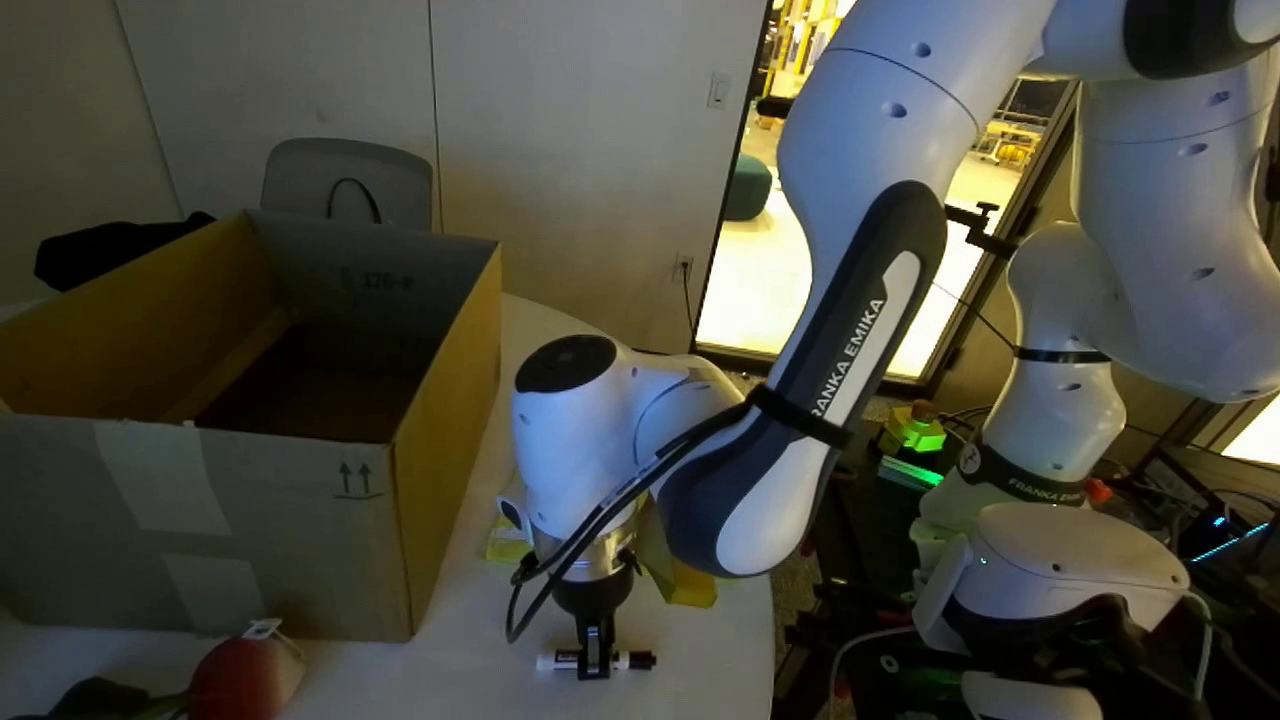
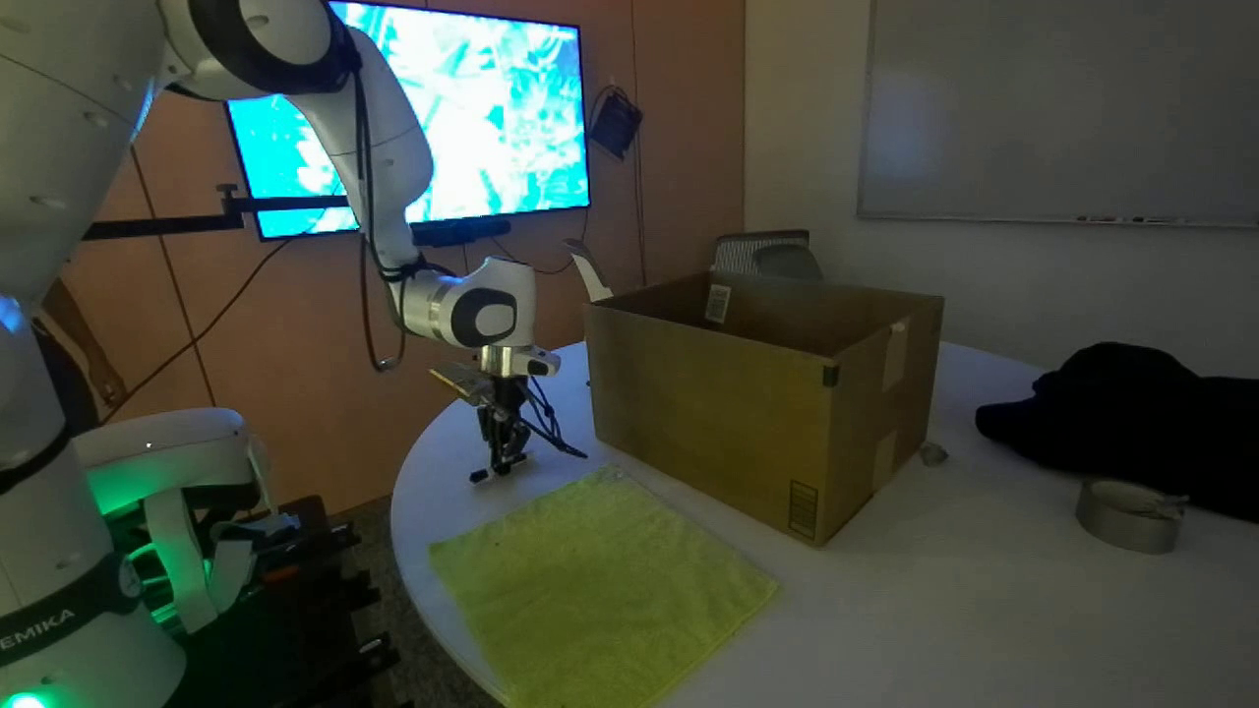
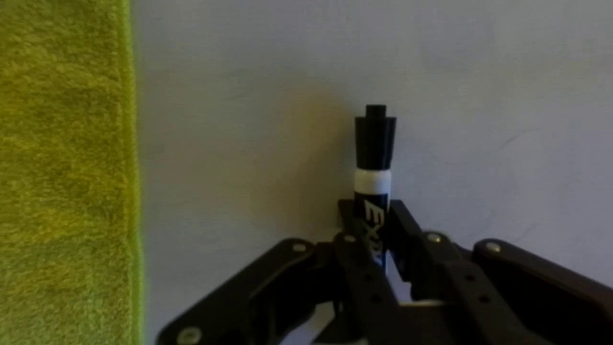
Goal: Place the black marker on the towel, fold the towel from left to right and right to left then place it inside the brown box
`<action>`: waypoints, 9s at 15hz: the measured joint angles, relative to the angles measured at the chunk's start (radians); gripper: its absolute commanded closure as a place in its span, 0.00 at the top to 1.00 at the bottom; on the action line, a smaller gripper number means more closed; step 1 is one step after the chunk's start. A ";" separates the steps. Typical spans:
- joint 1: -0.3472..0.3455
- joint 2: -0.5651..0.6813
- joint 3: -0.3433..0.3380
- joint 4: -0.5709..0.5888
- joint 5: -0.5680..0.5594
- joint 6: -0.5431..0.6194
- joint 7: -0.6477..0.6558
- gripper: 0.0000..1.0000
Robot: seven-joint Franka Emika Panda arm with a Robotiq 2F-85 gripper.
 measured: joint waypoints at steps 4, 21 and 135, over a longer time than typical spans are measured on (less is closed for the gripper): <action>-0.017 -0.020 -0.014 -0.003 -0.010 -0.023 -0.011 0.05; -0.110 -0.080 -0.310 -0.082 -0.270 -0.040 0.134 0.06; -0.483 -0.131 -0.172 -0.372 0.059 0.157 -0.186 0.17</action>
